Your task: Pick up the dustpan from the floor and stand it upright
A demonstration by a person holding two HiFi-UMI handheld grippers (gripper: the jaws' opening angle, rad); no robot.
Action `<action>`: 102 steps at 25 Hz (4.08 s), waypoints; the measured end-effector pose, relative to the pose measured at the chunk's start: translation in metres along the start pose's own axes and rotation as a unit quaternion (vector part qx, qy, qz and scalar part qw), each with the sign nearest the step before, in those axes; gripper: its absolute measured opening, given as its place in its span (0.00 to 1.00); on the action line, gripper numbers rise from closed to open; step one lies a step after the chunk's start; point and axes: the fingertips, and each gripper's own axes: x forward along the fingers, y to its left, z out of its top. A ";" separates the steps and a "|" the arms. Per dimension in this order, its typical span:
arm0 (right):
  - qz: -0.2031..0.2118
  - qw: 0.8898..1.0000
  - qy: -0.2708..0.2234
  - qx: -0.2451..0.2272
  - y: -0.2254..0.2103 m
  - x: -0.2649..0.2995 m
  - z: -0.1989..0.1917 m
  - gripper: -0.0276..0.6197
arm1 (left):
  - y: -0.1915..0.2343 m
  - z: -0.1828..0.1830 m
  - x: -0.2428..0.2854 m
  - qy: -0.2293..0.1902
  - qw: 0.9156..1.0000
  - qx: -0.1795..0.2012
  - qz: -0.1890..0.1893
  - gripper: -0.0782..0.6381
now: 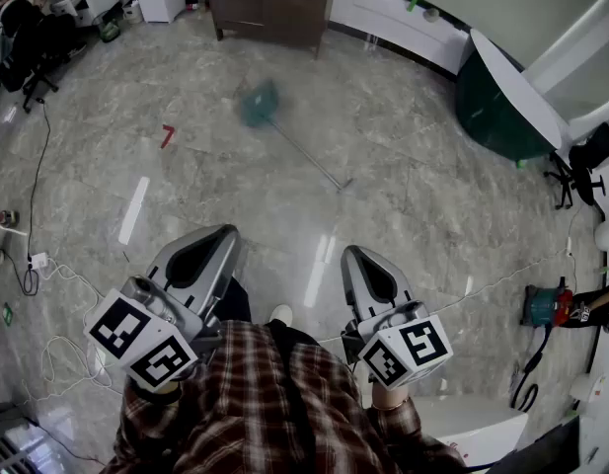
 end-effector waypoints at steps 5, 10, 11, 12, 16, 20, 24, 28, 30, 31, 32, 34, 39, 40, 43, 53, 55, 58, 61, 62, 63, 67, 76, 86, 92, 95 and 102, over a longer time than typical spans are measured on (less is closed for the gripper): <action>0.016 1.000 0.010 -0.006 0.020 0.058 0.003 0.06 | 0.053 0.014 -0.004 0.003 1.000 -0.004 0.008 0.11; 0.002 1.000 0.007 -0.005 0.046 0.140 0.013 0.06 | 0.130 0.051 0.000 0.019 1.000 0.006 -0.008 0.11; -0.003 1.000 0.004 -0.008 0.054 0.157 0.017 0.06 | 0.146 0.061 0.000 0.021 1.000 0.010 -0.013 0.11; -0.008 1.000 0.002 -0.013 0.061 0.174 0.020 0.06 | 0.162 0.071 0.000 0.023 0.999 0.016 -0.019 0.11; -0.039 0.999 -0.004 -0.021 0.084 0.232 0.031 0.06 | 0.222 0.102 0.004 0.040 0.998 0.033 -0.045 0.11; -0.085 0.996 -0.016 0.002 0.096 0.269 0.037 0.06 | 0.265 0.117 0.015 0.069 0.994 0.033 -0.083 0.11; -0.090 0.996 -0.011 0.017 0.096 0.301 0.040 0.06 | 0.292 0.121 0.036 0.087 0.991 0.028 -0.097 0.11; -0.113 0.993 0.000 0.027 0.070 0.315 0.050 0.06 | 0.304 0.121 0.068 0.106 0.988 0.014 -0.114 0.11; -0.120 0.992 0.003 0.029 0.055 0.325 0.052 0.06 | 0.314 0.120 0.082 0.111 0.987 0.009 -0.112 0.11; -0.122 0.992 0.004 0.029 0.047 0.331 0.054 0.06 | 0.320 0.119 0.089 0.113 0.987 0.008 -0.111 0.11; -0.123 0.992 0.003 0.029 0.039 0.338 0.057 0.06 | 0.326 0.121 0.098 0.113 0.988 0.008 -0.109 0.11; -0.123 0.992 -0.002 0.026 0.020 0.353 0.065 0.06 | 0.335 0.127 0.120 0.110 0.988 0.013 -0.108 0.11; -0.125 0.992 -0.023 0.017 -0.031 0.385 0.102 0.06 | 0.342 0.157 0.182 0.098 0.988 0.035 -0.116 0.11; -0.127 0.991 -0.030 0.013 -0.043 0.388 0.112 0.06 | 0.341 0.164 0.196 0.094 0.988 0.040 -0.119 0.11; -0.136 0.990 -0.045 0.002 -0.075 0.390 0.139 0.06 | 0.332 0.180 0.234 0.085 0.987 0.052 -0.128 0.11; -0.193 0.980 -0.046 0.029 -0.165 0.381 0.164 0.06 | 0.314 0.193 0.342 0.102 0.979 0.048 -0.168 0.11; -0.209 0.976 -0.045 0.040 -0.184 0.385 0.162 0.06 | 0.315 0.188 0.366 0.115 0.975 0.049 -0.182 0.11; -0.237 0.969 -0.045 0.058 -0.215 0.388 0.161 0.06 | 0.314 0.180 0.406 0.139 0.968 0.048 -0.205 0.11; -0.259 0.962 -0.051 0.066 -0.254 0.393 0.175 0.06 | 0.307 0.184 0.456 0.149 0.960 0.053 -0.233 0.11; -0.265 0.960 -0.054 0.066 -0.267 0.397 0.182 0.06 | 0.305 0.187 0.474 0.151 0.957 0.055 -0.242 0.11; -0.271 0.959 -0.057 0.065 -0.280 0.402 0.190 0.06 | 0.304 0.191 0.492 0.152 0.954 0.056 -0.251 0.11; -0.304 0.948 -0.066 0.065 -0.327 0.421 0.217 0.06 | 0.302 0.201 0.558 0.169 0.940 0.058 -0.291 0.11; -0.397 0.911 -0.072 0.086 -0.395 0.433 0.244 0.06 | 0.298 0.200 0.658 0.233 0.895 0.064 -0.374 0.11; -0.448 0.884 -0.049 0.124 -0.413 0.387 0.207 0.06 | 0.277 0.161 0.679 0.264 0.878 0.051 -0.395 0.11; -0.421 0.894 -0.026 0.154 -0.434 0.368 0.193 0.06 | 0.262 0.141 0.676 0.287 0.880 0.057 -0.375 0.11; -0.386 0.905 0.006 0.179 -0.446 0.375 0.164 0.06 | 0.259 0.120 0.670 0.306 0.875 0.064 -0.369 0.11; -0.401 0.881 0.066 0.242 -0.492 0.393 0.059 0.06 | 0.294 0.052 0.666 0.376 0.851 0.068 -0.361 0.11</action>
